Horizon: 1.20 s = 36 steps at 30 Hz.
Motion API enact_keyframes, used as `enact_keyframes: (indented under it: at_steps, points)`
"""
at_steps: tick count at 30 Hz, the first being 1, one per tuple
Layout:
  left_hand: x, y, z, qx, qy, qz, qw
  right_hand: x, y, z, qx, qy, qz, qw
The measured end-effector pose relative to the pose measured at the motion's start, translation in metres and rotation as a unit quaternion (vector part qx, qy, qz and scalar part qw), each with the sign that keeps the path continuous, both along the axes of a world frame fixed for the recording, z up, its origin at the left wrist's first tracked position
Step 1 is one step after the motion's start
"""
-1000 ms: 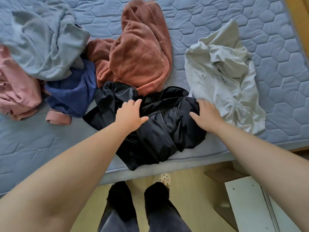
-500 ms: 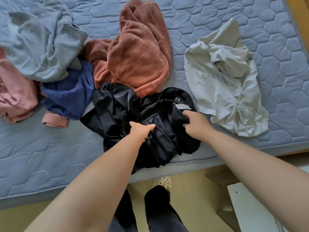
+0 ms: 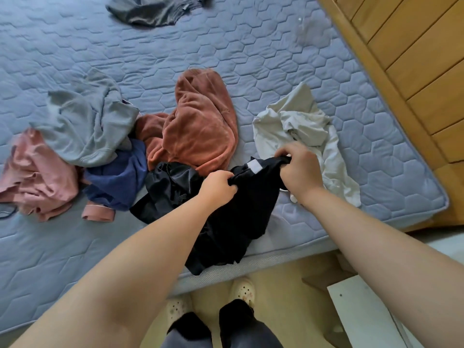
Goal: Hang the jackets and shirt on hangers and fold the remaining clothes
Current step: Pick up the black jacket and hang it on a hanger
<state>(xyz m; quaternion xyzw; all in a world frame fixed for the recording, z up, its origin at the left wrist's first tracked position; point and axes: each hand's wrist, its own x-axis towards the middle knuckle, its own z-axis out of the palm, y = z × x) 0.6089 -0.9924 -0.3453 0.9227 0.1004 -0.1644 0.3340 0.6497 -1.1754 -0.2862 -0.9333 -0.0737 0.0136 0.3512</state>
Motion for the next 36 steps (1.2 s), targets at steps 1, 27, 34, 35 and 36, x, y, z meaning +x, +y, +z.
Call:
enact_keyframes:
  at_steps: [1, 27, 34, 35, 36]
  points:
    - [0.002, 0.001, 0.016, 0.007, -0.019, 0.018, 1.000, 0.002, -0.005, 0.014, -0.028, -0.020, -0.020, 0.999]
    - [-0.076, 0.064, 0.508, -0.260, -0.208, 0.161, 0.929, -0.142, 0.026, 0.447, 0.130, -0.251, -0.204, 0.937]
    - [-0.058, 0.087, 0.497, 0.129, -0.249, 0.023, 0.960, -0.123, 0.002, 0.445, -0.215, -0.264, -0.158, 0.927]
    - [-0.050, 0.086, 0.488, 0.154, -0.243, 0.017, 0.957, -0.114, 0.001, 0.438, -0.241, -0.247, -0.159, 0.925]
    - [-0.040, 0.083, 0.479, 0.183, -0.232, 0.011, 0.955, -0.101, -0.002, 0.429, -0.259, -0.226, -0.161, 0.925]
